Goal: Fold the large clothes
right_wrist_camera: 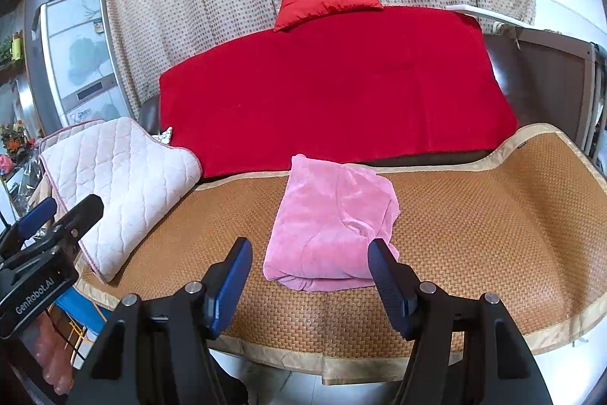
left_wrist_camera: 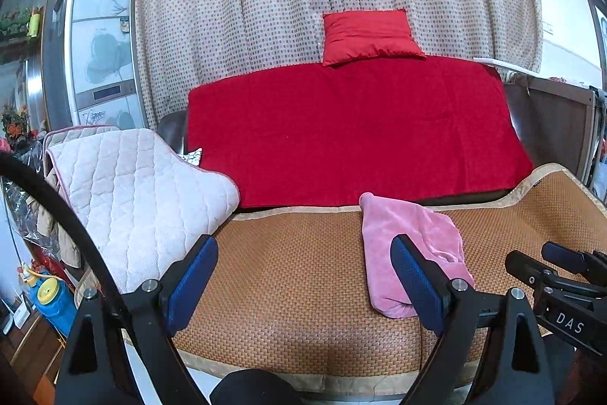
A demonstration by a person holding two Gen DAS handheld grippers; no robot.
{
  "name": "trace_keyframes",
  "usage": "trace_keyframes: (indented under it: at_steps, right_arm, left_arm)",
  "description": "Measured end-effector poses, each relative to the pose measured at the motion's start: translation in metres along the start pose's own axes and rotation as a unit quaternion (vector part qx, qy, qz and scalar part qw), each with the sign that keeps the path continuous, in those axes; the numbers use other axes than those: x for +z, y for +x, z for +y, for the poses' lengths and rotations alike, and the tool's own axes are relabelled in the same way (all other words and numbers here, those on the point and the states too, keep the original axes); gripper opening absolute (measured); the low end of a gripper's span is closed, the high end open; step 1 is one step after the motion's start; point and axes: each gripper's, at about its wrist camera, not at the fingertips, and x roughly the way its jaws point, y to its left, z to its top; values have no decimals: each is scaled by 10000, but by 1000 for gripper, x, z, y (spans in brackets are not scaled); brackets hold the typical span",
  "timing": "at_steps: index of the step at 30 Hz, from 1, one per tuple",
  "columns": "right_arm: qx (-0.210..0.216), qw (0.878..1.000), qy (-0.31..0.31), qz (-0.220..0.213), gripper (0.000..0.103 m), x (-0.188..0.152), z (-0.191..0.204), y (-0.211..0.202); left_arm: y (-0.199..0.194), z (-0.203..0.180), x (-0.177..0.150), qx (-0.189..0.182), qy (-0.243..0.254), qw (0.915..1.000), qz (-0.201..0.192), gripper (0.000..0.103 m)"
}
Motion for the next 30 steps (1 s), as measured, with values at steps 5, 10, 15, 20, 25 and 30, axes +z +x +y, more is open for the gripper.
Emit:
trace_keyframes:
  at_steps: [5, 10, 15, 20, 25, 30]
  right_arm:
    - [-59, 10000, 21, 5, 67, 0, 0, 0]
    - [-181, 9998, 67, -47, 67, 0, -1, -4]
    - [-187, 9997, 87, -119, 71, -1, -2, -6]
    - [-165, 9997, 54, -172, 73, 0, -1, -9]
    - [-186, 9996, 128, -178, 73, 0, -4, -9]
    - [-215, 9995, 164, -146, 73, 0, -5, -8]
  left_arm:
    - [-3, 1, 1, -21, -8, 10000, -35, 93]
    - [-7, -1, 0, -68, 24, 10000, -52, 93]
    - [-7, -2, -1, -71, 36, 9999, -60, 93]
    - [-8, -2, 0, -95, 36, 9999, -55, 93]
    - [-9, -3, -1, -117, 51, 9999, -55, 93]
    - [-10, -4, -2, -148, 36, 9999, -49, 93]
